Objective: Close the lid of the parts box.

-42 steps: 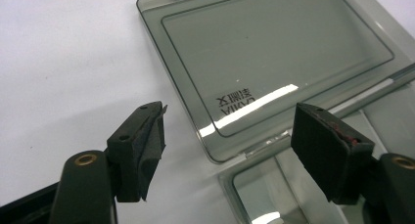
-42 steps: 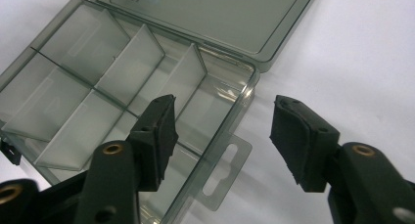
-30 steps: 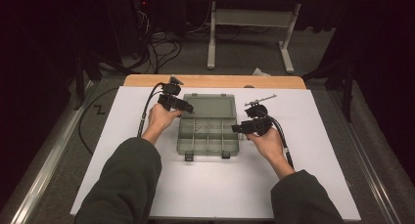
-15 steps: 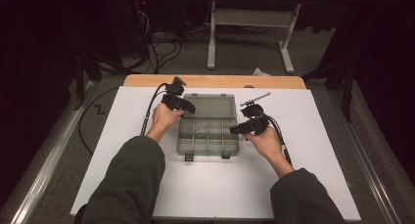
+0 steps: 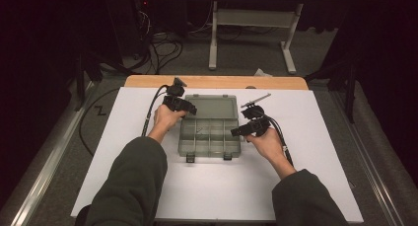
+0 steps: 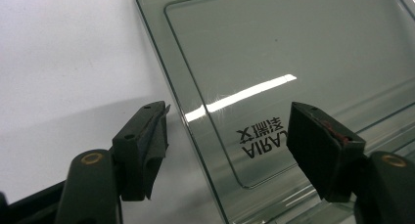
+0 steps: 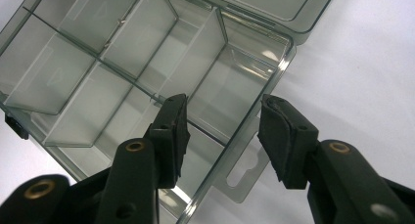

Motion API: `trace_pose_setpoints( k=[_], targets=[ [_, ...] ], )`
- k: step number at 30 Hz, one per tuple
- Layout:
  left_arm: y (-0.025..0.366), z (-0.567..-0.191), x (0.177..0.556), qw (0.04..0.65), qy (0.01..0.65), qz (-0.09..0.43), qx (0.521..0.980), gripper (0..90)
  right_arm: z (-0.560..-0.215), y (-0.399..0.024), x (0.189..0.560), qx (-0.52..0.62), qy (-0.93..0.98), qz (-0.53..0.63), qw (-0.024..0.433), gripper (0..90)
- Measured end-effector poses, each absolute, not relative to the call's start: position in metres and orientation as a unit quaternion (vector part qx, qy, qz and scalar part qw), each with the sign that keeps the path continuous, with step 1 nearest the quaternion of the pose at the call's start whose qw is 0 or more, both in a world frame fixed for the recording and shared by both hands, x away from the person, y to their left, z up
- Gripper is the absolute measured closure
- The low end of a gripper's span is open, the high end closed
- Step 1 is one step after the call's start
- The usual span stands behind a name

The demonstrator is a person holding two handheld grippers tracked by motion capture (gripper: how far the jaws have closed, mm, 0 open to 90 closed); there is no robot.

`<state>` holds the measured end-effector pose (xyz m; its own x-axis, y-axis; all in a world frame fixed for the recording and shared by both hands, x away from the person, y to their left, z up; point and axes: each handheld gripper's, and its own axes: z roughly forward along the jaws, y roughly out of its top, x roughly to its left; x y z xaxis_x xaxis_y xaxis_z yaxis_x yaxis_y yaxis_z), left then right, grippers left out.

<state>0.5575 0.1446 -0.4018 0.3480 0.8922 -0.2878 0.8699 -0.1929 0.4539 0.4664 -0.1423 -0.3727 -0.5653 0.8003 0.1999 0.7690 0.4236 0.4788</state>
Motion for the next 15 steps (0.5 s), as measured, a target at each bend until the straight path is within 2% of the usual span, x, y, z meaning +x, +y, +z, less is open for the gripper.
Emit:
trace_pose_setpoints(
  k=[15],
  targets=[
    [0.1488, -0.4065, 0.5616, 0.297, 0.579, -0.014, 0.759, 33.7, -0.3733, -0.1409, 0.4655, 0.463, 0.846, 0.262, 0.035, 59.0]
  ],
)
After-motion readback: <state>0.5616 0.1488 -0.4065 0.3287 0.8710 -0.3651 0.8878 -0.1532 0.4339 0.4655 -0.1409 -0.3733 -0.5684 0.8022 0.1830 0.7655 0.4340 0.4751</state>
